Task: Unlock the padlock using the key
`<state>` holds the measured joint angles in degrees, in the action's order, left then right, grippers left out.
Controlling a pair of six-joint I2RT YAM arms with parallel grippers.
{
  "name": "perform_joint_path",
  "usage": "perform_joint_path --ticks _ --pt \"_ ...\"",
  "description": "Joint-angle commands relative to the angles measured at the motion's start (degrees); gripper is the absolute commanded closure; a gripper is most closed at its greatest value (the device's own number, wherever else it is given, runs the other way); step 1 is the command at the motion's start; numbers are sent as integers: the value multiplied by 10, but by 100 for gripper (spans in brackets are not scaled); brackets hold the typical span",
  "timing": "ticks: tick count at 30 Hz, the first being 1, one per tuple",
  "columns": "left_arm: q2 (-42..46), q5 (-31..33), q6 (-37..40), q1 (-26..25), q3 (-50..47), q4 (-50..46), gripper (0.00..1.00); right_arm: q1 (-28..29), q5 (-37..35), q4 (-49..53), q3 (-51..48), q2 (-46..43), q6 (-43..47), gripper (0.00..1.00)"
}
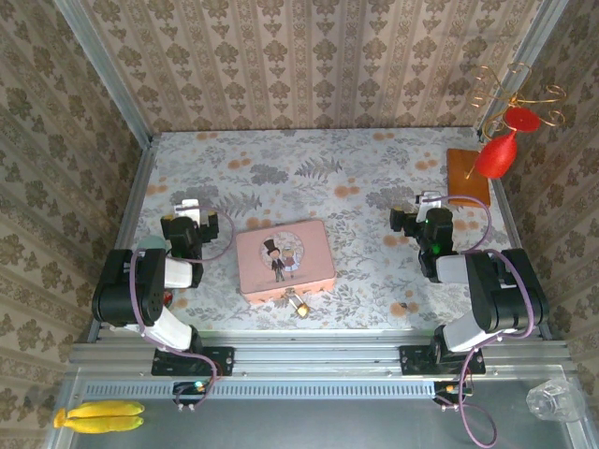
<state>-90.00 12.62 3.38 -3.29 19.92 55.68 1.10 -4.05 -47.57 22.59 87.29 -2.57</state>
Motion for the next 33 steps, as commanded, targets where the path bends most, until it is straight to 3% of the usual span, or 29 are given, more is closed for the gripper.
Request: perform_joint_path --ticks 1,15,16,19,21,23,26,30,33 --pt "5 -5 -5 0 13 2 0 -2 6 1 15 3 9 0" --pt "8 14 -10 1 8 11 0 -2 6 0 13 2 9 0" --pt "15 41 -11 -9 2 14 0 -2 6 0 13 2 8 0" --pt "29 47 22 -37 -30 70 0 -2 5 -3 12 1 9 0" --pt "40 112 43 -61 -55 122 0 -2 18 2 13 -2 14 0" --pt "74 196 94 -113 -59 130 0 1 34 13 13 -16 25 0" --pt "133 224 171 -190 -49 115 0 13 25 50 24 -38 35 0" --pt "209 245 154 -261 2 -1 0 50 -4 109 34 -100 67 0" --pt "268 288 38 -274 91 -232 0 94 -30 163 35 -188 96 0"
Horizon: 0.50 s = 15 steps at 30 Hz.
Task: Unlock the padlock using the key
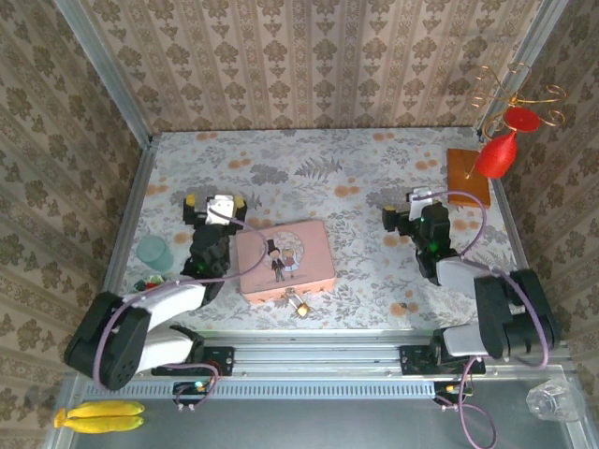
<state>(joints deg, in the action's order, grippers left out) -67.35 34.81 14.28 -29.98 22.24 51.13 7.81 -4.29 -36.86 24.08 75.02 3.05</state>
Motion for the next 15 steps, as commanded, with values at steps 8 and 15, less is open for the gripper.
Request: perform_joint_path --ticks 8,15 --pt "154 -143 -355 100 166 -530 0 43 109 350 133 -261 -78 0" --pt "291 -359 -472 214 22 -425 0 42 114 318 49 -403 -320 0"
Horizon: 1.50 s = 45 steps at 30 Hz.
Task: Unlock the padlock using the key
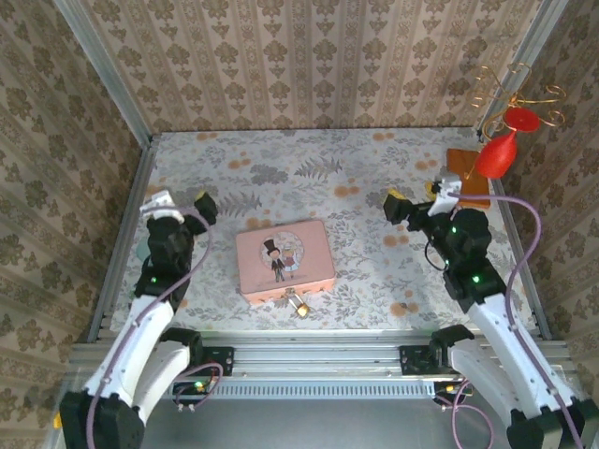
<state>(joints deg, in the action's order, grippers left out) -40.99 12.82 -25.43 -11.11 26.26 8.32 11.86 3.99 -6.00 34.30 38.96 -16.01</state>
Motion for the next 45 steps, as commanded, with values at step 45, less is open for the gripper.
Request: perform_joint_path --ticks 45 --pt "-251 -117 -125 -299 116 -291 0 366 -8 176 175 473 -173 0"
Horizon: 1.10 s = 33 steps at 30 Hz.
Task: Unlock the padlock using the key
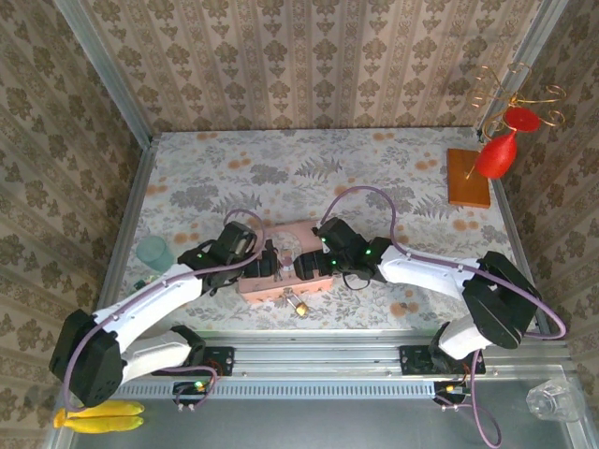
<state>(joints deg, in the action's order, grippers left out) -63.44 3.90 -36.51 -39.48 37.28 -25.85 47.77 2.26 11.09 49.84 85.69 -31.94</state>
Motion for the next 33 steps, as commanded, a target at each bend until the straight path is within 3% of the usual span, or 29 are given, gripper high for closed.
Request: perform_joint_path --ticks 1,6,16,21,27,33 --pt "-36 -28 -13 -17 11 56 0 7 0 10 22 5 -14 0" --pt "-74 -25 -7 -22 42 79 0 -7 -31 30 38 3 -2 0" --pt "-170 -19 18 -21 119 134 0 -126 13 30 41 2 -1 0" --pt "-206 -12 39 -16 167 121 0 -146 -6 57 57 6 -9 0" --pt "-178 3 50 2 150 105 0 -147 -74 95 18 -71 -4 0" --pt "-93 45 85 34 88 110 0 -147 -136 219 -36 -194 3 2"
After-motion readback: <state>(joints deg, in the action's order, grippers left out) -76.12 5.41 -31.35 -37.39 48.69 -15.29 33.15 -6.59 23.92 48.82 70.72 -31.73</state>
